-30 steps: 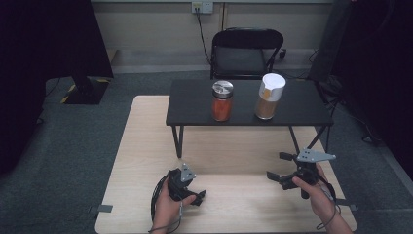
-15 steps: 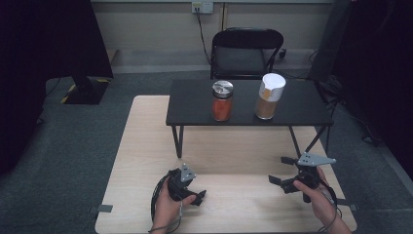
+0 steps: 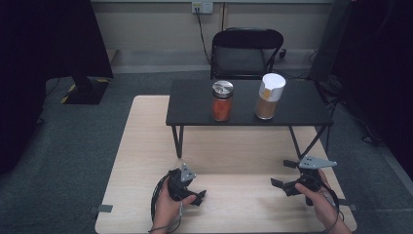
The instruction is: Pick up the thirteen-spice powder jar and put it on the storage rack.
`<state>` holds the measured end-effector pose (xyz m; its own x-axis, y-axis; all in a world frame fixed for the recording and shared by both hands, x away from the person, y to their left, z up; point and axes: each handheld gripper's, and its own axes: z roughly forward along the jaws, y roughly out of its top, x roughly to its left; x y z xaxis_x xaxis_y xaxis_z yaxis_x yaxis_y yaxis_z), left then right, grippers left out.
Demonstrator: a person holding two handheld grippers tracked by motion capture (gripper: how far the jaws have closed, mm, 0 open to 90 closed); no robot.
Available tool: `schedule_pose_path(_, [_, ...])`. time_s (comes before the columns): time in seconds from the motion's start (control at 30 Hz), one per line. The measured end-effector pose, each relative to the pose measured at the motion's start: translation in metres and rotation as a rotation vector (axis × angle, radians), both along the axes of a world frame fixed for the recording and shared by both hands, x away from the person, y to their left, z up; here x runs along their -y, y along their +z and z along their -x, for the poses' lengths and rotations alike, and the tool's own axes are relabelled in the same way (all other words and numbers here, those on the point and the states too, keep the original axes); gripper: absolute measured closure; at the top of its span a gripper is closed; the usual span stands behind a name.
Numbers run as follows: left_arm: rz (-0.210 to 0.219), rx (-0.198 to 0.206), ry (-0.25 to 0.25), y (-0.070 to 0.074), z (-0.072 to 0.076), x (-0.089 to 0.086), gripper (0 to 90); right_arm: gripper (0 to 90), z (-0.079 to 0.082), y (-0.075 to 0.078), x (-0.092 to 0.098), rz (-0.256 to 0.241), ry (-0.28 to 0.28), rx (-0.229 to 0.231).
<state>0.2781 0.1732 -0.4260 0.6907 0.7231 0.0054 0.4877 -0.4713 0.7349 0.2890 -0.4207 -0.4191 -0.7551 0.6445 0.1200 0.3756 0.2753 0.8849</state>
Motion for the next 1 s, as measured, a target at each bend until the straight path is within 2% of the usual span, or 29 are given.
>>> schedule_pose_path(0.43, [0.000, 0.000, 0.000, 0.0000, 0.0000, 0.0000, 0.0, 0.0, 0.0051, -0.0068, 0.0044, 0.032, -0.018, -0.019])
schedule_pose_path(0.77, [0.000, 0.000, 0.000, 0.0000, 0.0000, 0.0000, 0.0, 0.1, 0.0058, -0.0056, 0.0032, 0.089, -0.021, -0.039])
schedule_pose_path(1.0, [0.000, 0.000, 0.000, 0.0000, 0.0000, 0.0000, 0.0, 0.2, 0.0056, -0.0031, 0.0001, 0.147, -0.016, -0.053])
